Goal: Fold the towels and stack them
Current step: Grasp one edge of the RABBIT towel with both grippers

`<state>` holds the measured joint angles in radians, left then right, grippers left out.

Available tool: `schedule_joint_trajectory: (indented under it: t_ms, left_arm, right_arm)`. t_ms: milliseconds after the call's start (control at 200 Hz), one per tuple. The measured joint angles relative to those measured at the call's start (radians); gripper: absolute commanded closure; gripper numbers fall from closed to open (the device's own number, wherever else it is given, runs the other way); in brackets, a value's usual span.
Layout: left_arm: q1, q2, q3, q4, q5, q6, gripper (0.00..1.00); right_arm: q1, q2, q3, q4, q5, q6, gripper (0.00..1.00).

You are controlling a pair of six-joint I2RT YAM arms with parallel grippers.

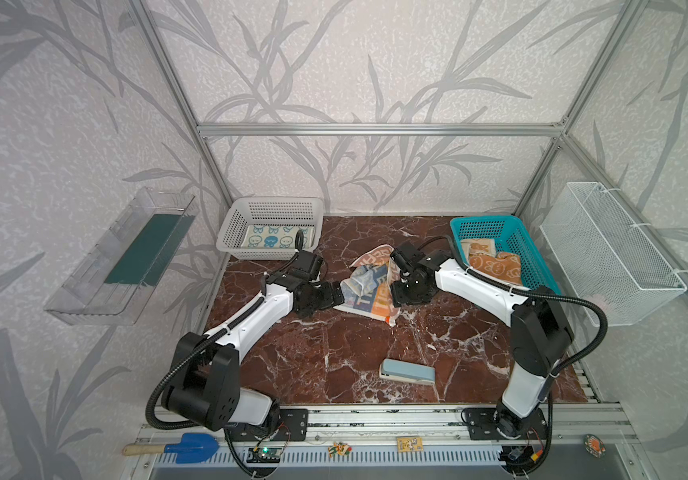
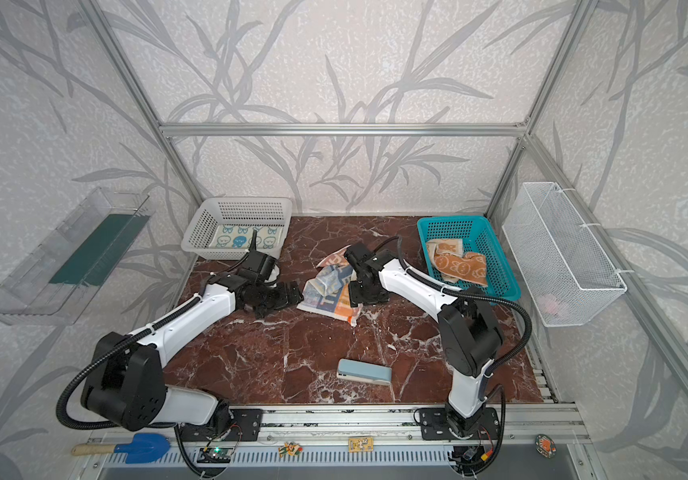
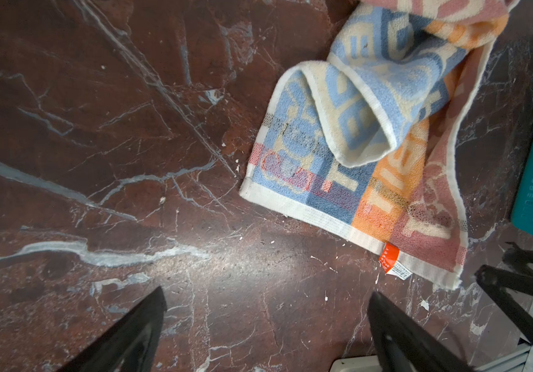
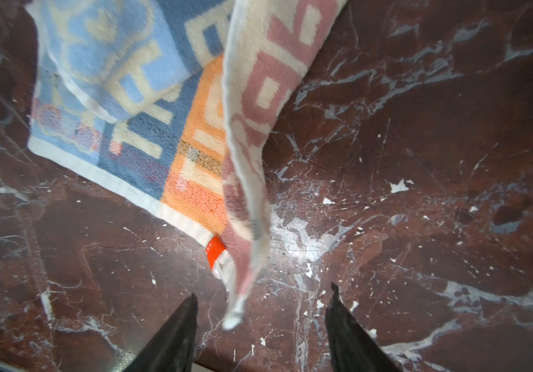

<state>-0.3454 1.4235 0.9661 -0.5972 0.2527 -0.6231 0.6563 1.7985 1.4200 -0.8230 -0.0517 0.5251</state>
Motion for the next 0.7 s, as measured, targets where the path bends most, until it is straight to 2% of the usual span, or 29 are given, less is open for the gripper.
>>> schedule_joint_trajectory:
  t_ms: [375, 590, 700]
  left_arm:
    - [-0.016, 0.023, 0.016, -0.011, -0.015, 0.013, 0.01]
    - [-0.021, 0.023, 0.019, -0.024, -0.019, 0.031, 0.01]
    - [-0.028, 0.024, 0.020, -0.030, -0.027, 0.044, 0.01]
  right_arm:
    - [0.000, 0.020, -0.060, 0.063, -0.062, 0.030, 0.42]
    - [-0.002, 0.073, -0.106, 0.086, -0.071, 0.032, 0.53]
    - [-0.003, 0.089, -0.122, 0.103, -0.080, 0.032, 0.69]
